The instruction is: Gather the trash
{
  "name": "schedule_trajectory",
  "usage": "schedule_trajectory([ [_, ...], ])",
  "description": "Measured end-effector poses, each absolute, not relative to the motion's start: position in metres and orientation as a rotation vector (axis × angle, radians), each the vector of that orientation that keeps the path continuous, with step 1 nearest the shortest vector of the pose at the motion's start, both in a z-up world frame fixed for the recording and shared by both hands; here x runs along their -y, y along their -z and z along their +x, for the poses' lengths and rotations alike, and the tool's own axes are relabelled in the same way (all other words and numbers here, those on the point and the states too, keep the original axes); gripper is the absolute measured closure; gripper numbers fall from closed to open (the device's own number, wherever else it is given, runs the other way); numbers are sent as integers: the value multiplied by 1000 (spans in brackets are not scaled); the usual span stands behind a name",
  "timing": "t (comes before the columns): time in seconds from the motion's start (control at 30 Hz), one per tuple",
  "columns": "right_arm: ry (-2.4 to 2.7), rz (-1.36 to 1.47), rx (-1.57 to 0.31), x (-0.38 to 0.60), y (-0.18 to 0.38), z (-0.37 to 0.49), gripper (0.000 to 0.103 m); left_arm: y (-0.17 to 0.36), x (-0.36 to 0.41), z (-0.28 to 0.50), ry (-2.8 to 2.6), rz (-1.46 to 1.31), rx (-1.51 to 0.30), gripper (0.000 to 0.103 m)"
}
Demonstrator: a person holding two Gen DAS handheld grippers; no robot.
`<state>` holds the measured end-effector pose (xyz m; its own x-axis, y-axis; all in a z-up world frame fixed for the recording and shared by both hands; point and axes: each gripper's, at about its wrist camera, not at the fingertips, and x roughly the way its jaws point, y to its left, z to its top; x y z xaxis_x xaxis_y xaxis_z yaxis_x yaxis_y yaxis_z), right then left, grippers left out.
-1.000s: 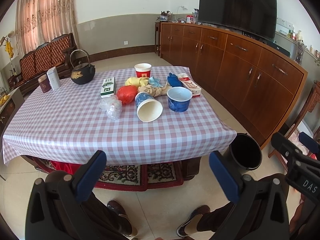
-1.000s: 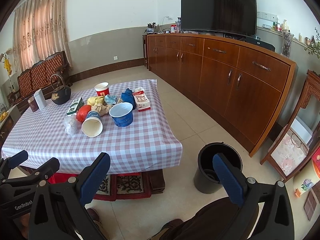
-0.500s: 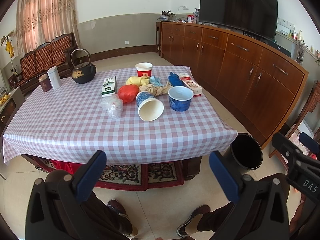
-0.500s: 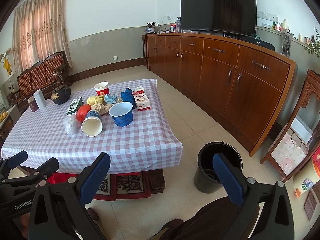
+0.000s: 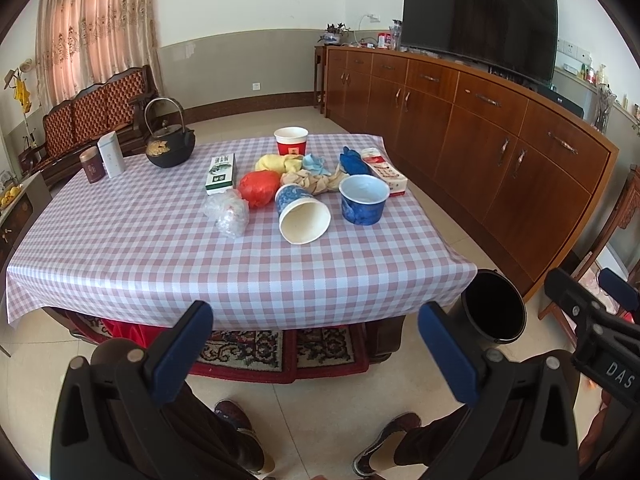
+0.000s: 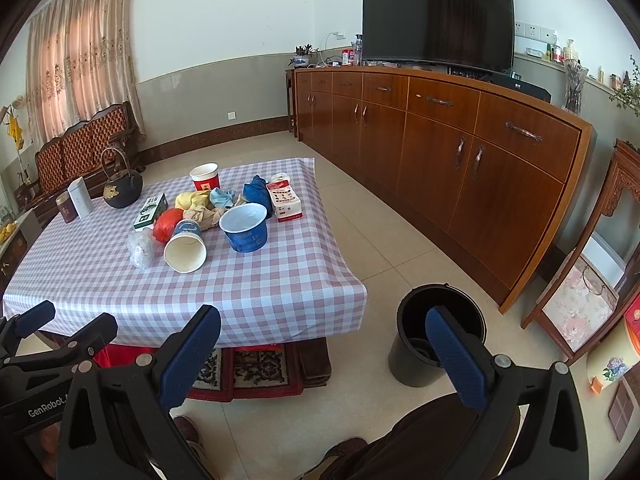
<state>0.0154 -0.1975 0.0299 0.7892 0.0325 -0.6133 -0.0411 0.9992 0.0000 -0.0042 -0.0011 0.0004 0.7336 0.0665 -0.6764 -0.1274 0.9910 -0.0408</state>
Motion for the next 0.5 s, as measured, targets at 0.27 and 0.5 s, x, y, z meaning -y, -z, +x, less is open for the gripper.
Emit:
schedule_trajectory([
  [0.27,-43,-4,-634,197,-32,13,0,-3,0,-6,-112,-97,-712,0],
  [0.5,-47,4,-613,197,-35,11,0,-4,0,-6,-114,-95,-701,0],
])
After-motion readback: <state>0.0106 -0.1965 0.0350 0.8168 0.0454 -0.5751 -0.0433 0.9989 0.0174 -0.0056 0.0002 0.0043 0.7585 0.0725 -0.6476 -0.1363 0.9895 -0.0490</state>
